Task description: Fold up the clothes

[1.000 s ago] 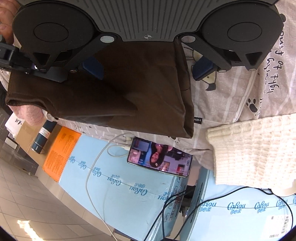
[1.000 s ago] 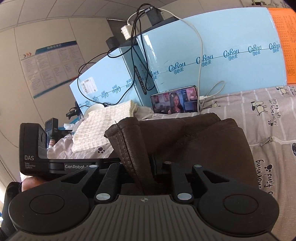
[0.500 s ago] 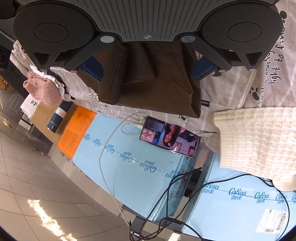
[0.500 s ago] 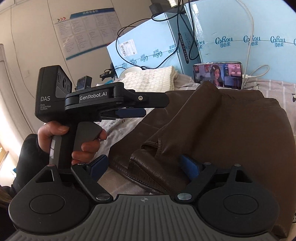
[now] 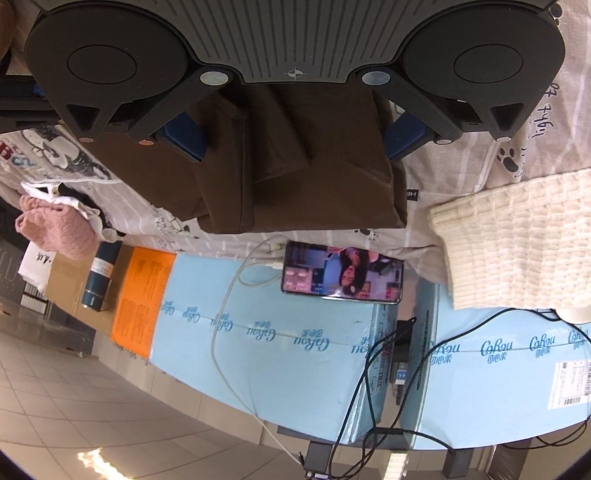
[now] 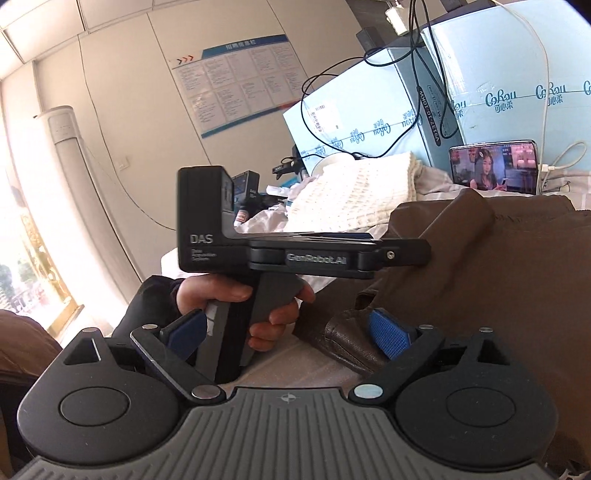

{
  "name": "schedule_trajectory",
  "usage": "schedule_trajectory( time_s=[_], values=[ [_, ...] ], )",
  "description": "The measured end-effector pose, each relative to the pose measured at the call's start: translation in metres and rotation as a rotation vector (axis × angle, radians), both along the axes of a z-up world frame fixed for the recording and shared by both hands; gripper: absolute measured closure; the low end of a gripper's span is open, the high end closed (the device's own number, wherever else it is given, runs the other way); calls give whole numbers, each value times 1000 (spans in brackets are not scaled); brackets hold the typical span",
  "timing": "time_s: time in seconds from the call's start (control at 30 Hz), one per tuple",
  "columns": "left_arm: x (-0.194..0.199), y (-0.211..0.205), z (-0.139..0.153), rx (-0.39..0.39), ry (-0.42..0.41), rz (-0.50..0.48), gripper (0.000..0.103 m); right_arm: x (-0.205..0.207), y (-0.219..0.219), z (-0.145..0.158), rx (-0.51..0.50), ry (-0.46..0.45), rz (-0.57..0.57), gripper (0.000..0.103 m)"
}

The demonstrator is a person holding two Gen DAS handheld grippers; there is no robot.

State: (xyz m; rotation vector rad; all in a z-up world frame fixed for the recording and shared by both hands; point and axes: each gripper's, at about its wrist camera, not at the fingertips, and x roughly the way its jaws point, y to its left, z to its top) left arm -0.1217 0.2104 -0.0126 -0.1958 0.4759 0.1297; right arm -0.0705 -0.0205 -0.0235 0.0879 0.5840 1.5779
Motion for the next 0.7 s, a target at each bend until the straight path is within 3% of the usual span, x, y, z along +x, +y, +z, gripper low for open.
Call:
schedule_trajectory(
  time_s=[0.1,0.2,0.37,0.43,0.6,0.7],
  values=[
    [11,3,-7,11,91,31,0,2,-7,4,10,-16,-47,6],
    [7,3,-5,16,81,36,0,11,-12,5,-17,-34,-184,5],
    [-11,10,3,-82,40,96,0,49,-19,-3,-122,-45,-623,6],
    [-18,11,5,-100,36,121,0,60,-23,-6,-146,-46,-740,6],
    [-31,20,0,-207,54,181,0,87,-31,-19,-208,85,-859,6],
    [-36,24,-6,-285,41,193,0,97,-35,-25,-223,176,-842,6]
  ],
)
